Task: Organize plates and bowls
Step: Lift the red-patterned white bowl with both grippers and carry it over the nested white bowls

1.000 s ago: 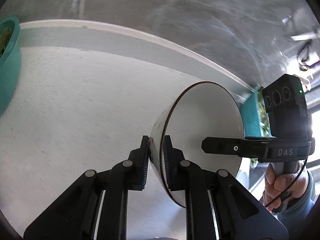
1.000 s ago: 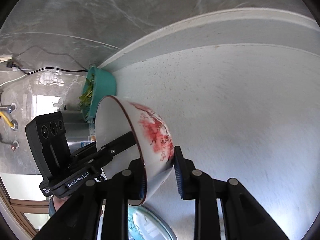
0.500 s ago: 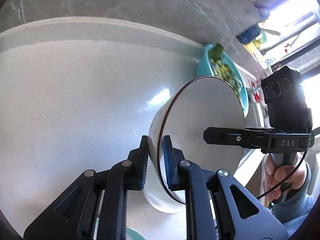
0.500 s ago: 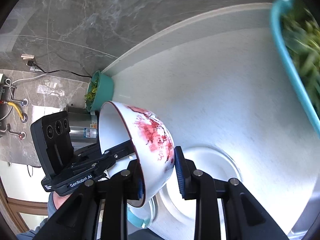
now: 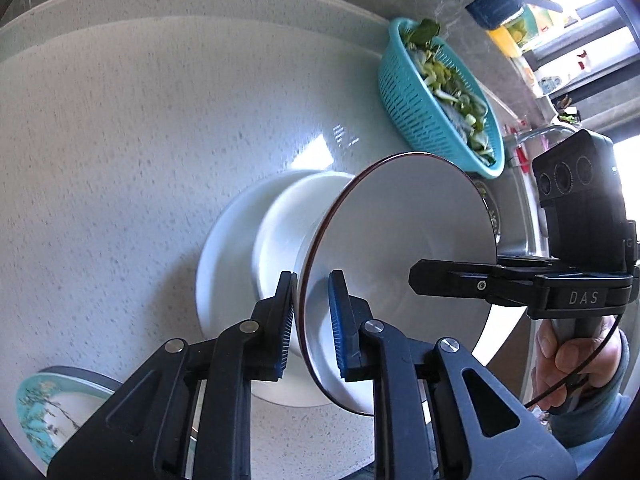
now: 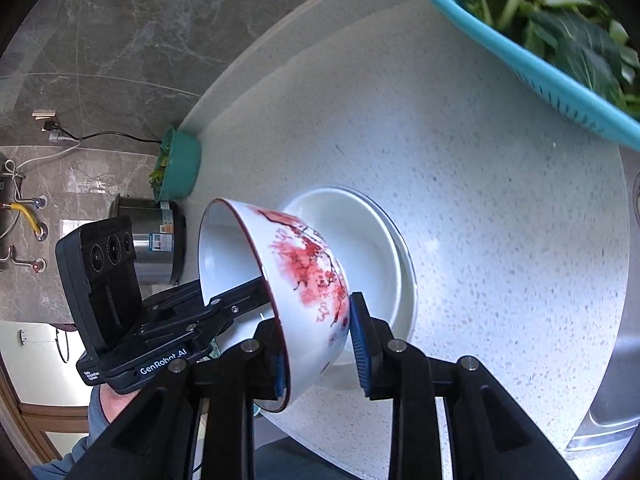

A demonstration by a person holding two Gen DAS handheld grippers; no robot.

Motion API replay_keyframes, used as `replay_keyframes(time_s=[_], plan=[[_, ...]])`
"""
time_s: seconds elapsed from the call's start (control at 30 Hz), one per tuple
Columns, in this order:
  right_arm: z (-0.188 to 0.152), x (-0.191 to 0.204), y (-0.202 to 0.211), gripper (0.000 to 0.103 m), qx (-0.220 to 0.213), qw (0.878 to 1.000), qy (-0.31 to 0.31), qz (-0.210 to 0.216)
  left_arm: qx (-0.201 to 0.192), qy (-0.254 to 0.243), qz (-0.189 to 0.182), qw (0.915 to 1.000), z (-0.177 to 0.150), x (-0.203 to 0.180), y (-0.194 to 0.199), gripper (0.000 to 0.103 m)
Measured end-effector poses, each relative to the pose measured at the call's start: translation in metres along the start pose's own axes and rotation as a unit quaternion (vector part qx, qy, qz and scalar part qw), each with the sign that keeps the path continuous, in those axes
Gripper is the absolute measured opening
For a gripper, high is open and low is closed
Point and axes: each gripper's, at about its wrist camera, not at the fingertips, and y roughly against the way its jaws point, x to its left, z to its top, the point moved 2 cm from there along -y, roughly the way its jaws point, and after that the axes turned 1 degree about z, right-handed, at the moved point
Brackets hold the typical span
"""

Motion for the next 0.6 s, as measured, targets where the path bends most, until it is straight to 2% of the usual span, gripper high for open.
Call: replay_keyframes(time_s=[0.33, 0.6], plan=[[-0.004, -0.008, -0.002, 0.029, 0.002, 1.0, 0.01, -0.021, 0.007, -0.002, 0.015, 0.9999, 0.004, -0.018, -0.035, 0.017], [-0.001, -0.001, 0.001, 0.032, 0.006, 0.998, 0.037, -0.049, 0.013, -0.003, 0.019, 0.9997, 0.001, -0.013, -0.032, 0.017]])
